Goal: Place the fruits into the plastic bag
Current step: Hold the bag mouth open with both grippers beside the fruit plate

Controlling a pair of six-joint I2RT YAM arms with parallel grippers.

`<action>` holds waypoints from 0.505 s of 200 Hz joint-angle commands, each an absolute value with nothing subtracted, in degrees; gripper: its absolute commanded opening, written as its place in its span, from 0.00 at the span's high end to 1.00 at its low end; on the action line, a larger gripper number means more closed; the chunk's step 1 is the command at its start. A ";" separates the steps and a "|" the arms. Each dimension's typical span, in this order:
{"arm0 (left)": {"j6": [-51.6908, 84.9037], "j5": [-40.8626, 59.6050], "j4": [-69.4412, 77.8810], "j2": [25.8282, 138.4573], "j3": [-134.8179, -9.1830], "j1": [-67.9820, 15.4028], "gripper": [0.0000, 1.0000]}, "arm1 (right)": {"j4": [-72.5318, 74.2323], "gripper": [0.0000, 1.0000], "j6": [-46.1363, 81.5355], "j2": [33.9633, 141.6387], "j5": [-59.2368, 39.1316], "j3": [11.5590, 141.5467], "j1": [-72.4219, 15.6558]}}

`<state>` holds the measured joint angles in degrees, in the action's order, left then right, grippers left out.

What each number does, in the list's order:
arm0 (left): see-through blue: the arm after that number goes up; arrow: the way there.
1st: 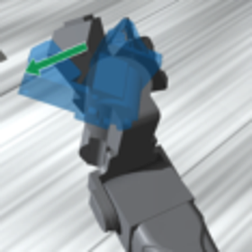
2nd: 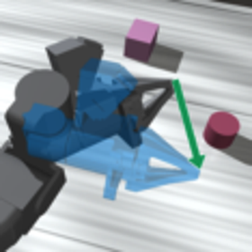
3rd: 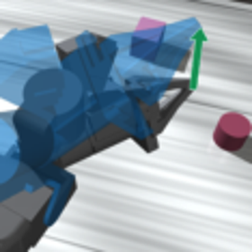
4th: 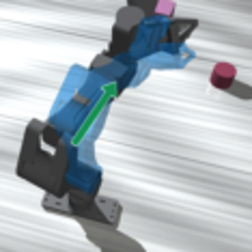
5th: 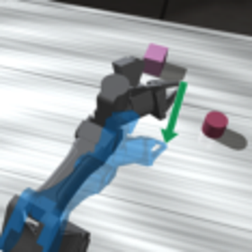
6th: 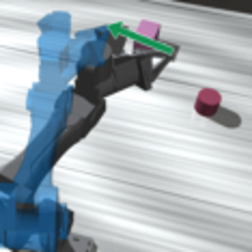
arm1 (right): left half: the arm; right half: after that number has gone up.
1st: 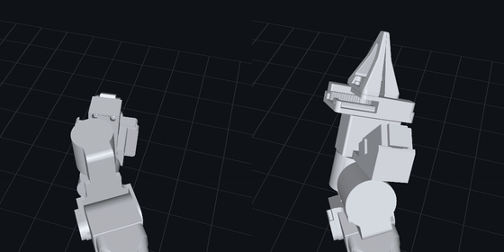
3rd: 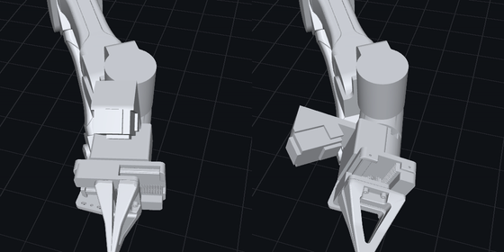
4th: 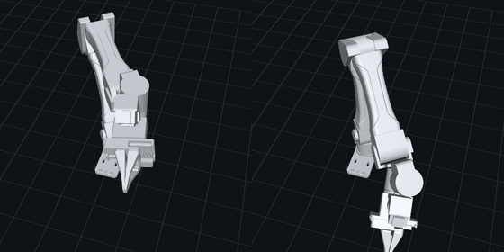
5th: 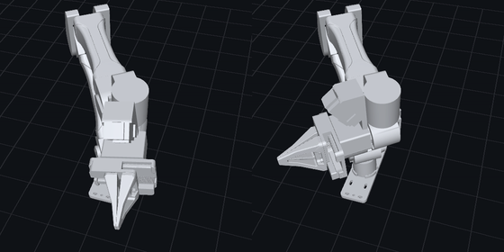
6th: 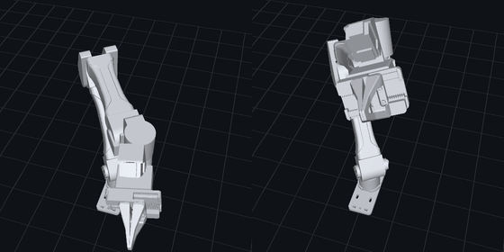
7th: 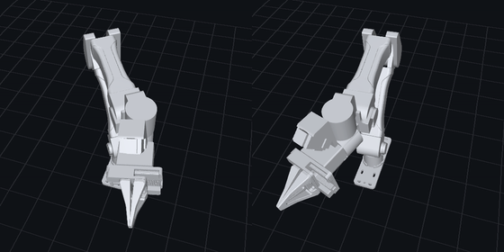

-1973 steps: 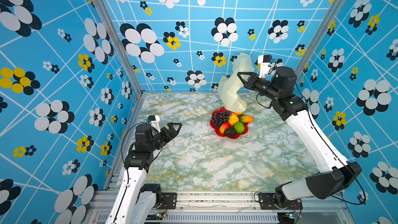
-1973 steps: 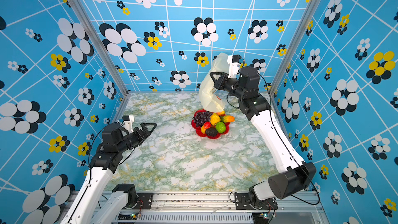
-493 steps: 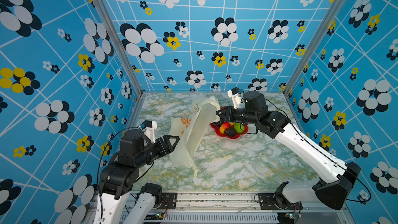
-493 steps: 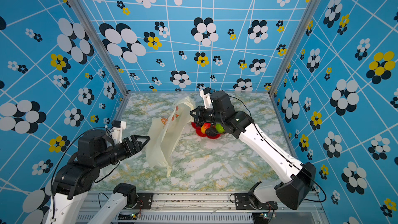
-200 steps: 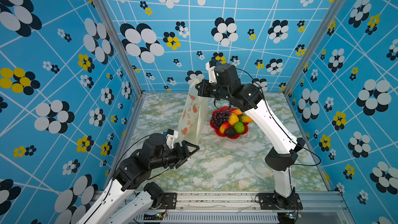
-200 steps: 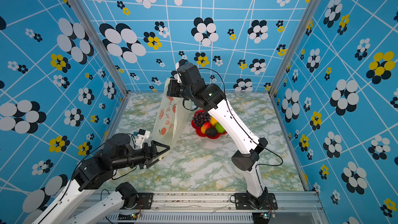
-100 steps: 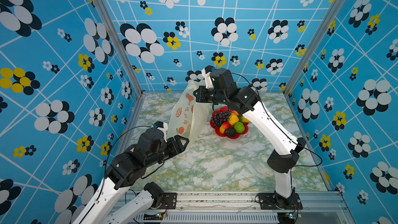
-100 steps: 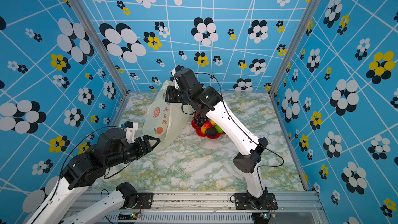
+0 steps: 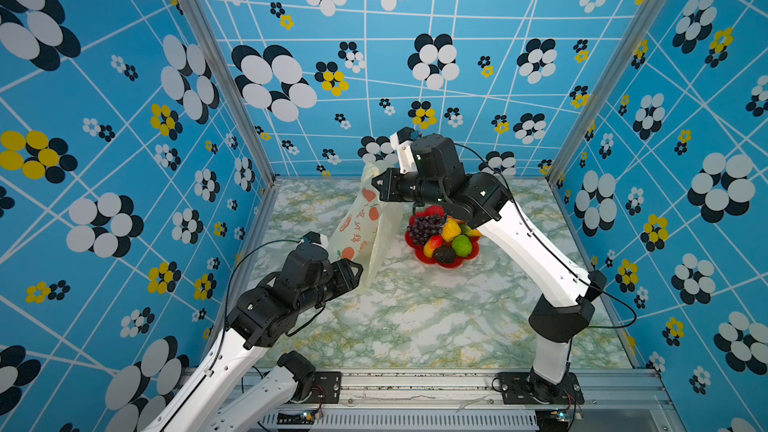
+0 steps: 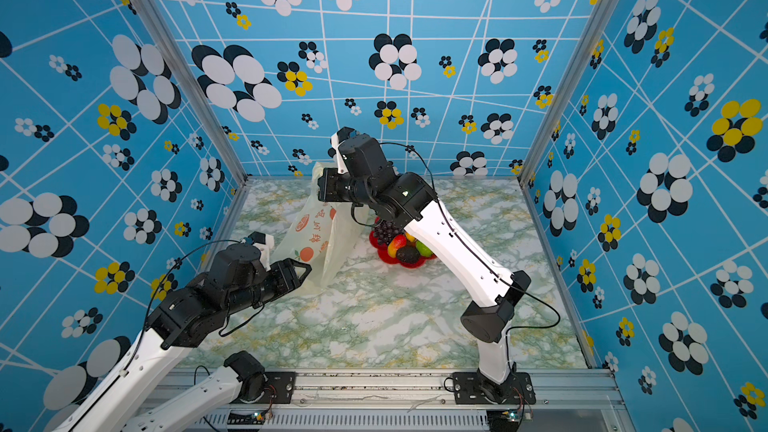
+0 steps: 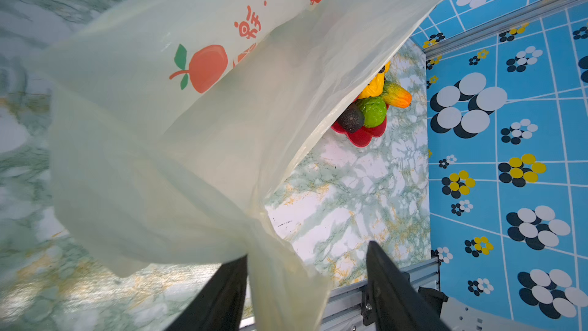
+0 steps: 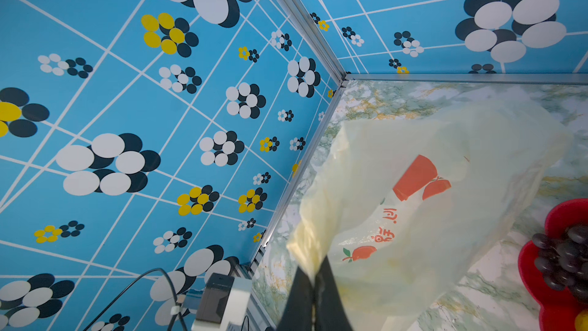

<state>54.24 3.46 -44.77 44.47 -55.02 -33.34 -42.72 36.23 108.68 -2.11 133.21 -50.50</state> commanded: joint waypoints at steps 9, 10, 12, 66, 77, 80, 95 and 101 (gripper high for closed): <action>55.81 4.54 -41.07 43.90 -51.58 -32.97 0.54 | -40.21 1.00 36.95 106.73 -2.45 131.18 -50.80; 55.81 4.47 -41.15 43.88 -51.54 -32.96 0.54 | -40.19 1.00 36.93 106.67 -2.46 131.11 -50.80; 55.77 4.24 -41.27 43.75 -51.45 -32.96 0.55 | -40.06 1.00 36.96 106.63 -2.46 131.02 -50.78; 49.54 2.51 -47.11 41.32 -53.21 -25.91 1.00 | -39.05 1.00 34.86 106.11 -1.97 126.97 -49.88; 46.92 4.51 -47.70 41.73 -54.93 -21.01 1.00 | -39.95 1.00 32.24 107.54 -0.78 127.28 -48.38; 46.17 5.30 -47.66 42.05 -55.58 -19.01 1.00 | -39.98 1.00 31.92 107.96 -0.44 127.45 -48.06; 41.99 12.31 -46.15 46.92 -60.24 -8.66 1.00 | -39.43 1.00 28.53 112.06 -0.62 131.23 -44.52; 40.67 15.10 -45.62 50.04 -63.61 -5.12 1.00 | -39.18 1.00 27.76 114.47 -1.84 134.86 -43.04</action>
<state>48.62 6.35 -46.83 43.13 -54.85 -16.23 -40.21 33.32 108.90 -1.98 128.49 -48.25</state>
